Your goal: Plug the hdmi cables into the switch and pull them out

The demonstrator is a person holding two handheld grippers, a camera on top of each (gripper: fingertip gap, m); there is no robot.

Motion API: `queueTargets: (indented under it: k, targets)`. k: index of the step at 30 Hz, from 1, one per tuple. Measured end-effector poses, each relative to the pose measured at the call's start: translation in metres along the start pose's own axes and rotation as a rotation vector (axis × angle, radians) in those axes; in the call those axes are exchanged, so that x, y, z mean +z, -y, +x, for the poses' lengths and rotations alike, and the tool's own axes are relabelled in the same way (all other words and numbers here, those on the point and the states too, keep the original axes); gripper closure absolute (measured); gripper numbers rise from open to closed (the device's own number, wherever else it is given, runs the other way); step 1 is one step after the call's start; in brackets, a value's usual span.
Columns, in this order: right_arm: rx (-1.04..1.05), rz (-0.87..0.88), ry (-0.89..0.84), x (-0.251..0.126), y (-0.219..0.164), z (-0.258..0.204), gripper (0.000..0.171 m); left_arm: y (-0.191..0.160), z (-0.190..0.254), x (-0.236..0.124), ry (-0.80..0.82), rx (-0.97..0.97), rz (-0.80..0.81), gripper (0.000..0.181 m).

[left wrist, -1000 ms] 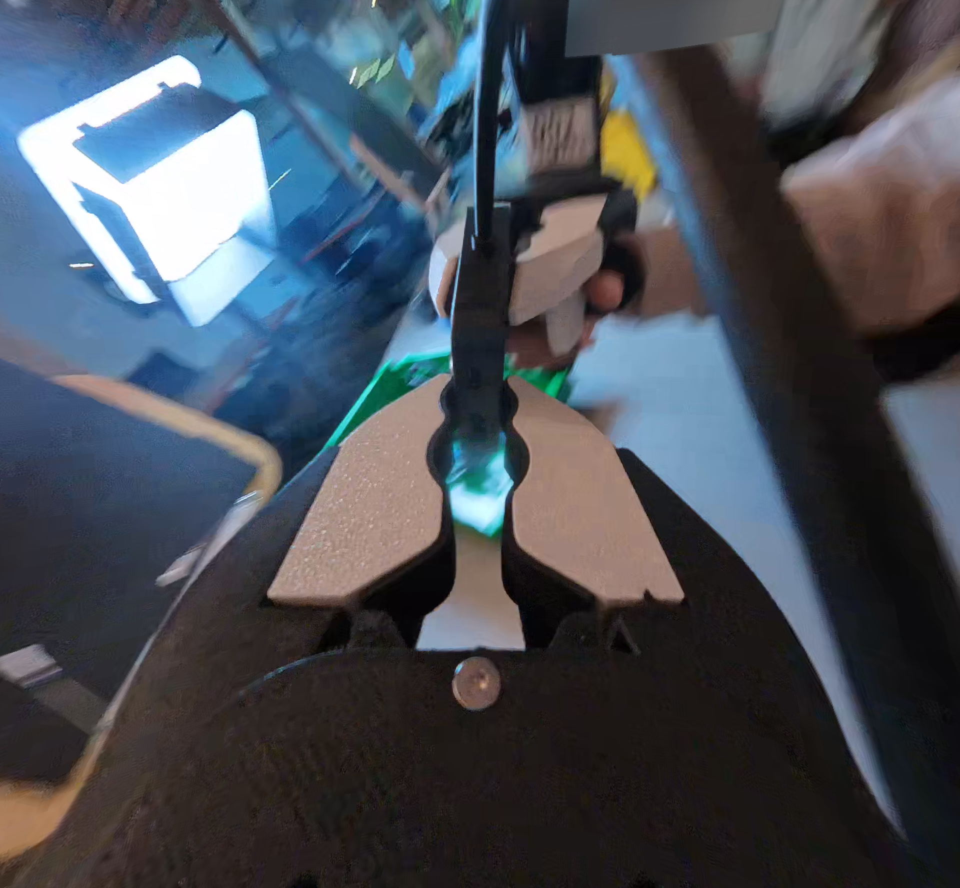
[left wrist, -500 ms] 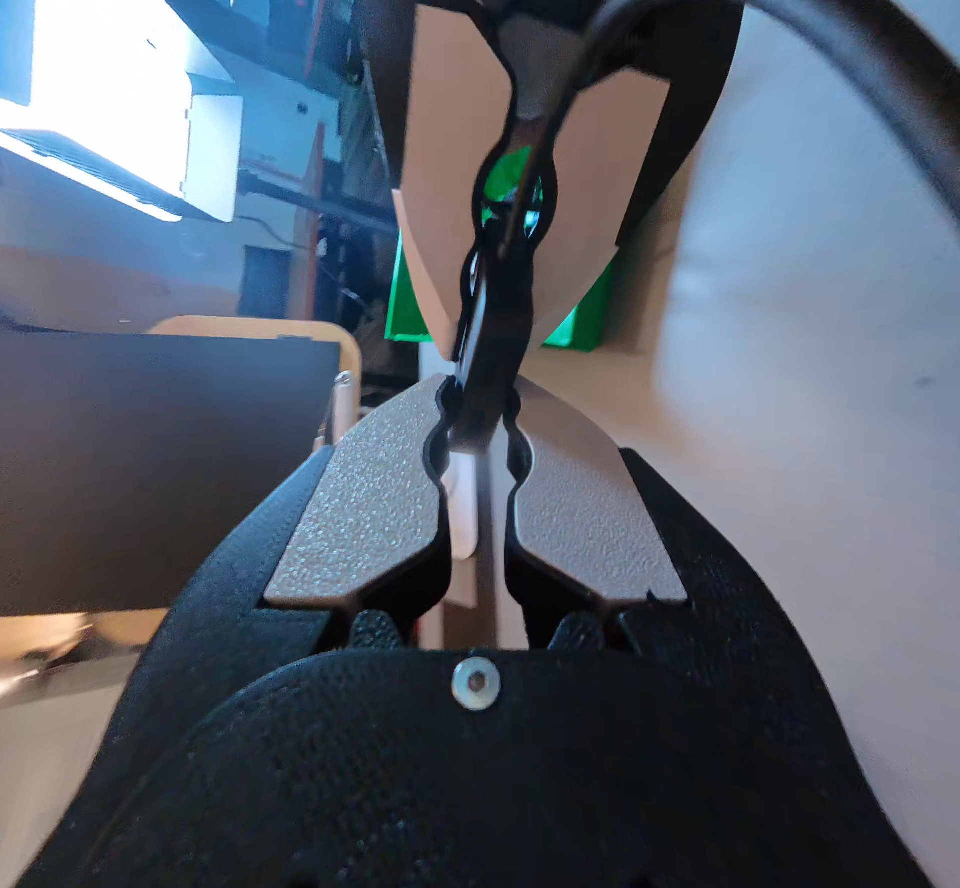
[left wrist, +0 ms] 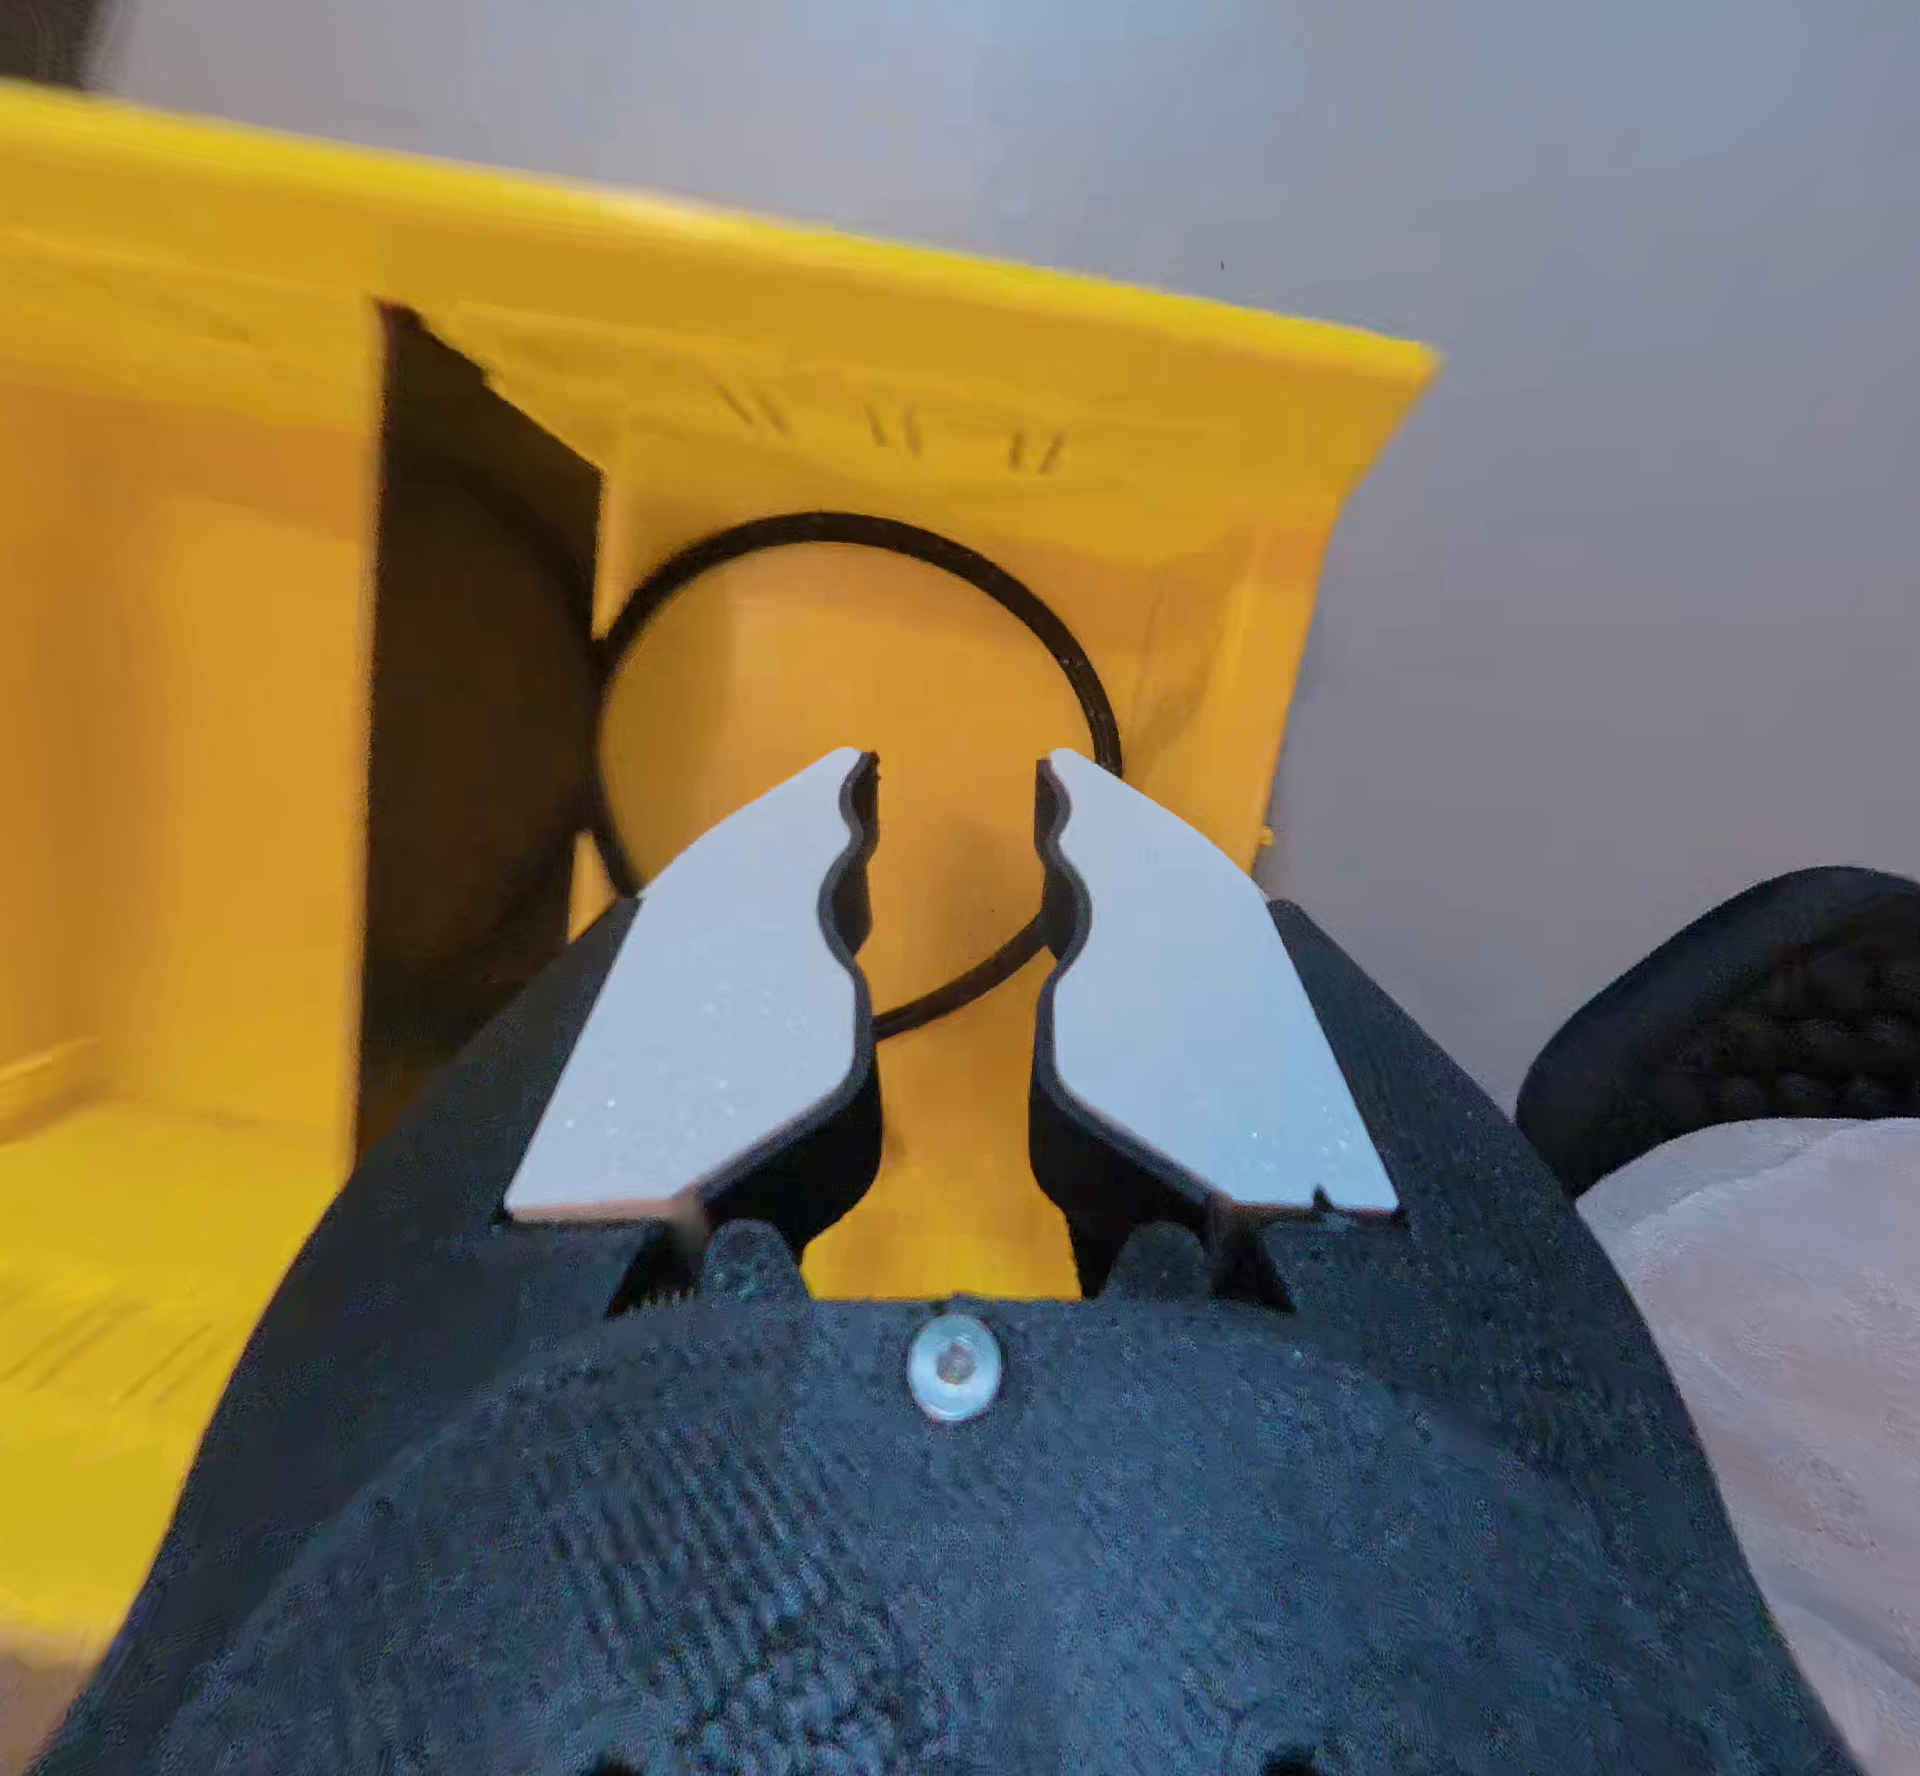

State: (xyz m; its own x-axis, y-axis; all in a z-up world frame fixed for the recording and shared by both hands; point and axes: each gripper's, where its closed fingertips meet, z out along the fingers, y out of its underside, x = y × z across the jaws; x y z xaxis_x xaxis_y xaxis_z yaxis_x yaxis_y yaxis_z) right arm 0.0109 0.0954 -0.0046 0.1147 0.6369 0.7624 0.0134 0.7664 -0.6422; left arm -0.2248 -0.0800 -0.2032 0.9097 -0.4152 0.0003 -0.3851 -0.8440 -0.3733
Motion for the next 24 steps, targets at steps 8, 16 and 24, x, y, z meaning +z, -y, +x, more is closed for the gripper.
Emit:
queueTargets:
  k: [8,16,24]
  targets:
    - [-0.064,-0.048,0.017,0.006,-0.008,-0.008,0.157,0.012,0.009,0.056,-0.203,-0.177,-0.007,0.139]
    - [-0.074,-0.081,-0.021,0.004,-0.012,-0.001,0.157,0.014,0.002,0.064,-0.017,-0.18,-0.158,0.165]
    - [-0.045,-0.067,-0.058,-0.002,-0.011,0.015,0.157,0.013,0.002,-0.001,0.083,0.022,-0.084,0.173]
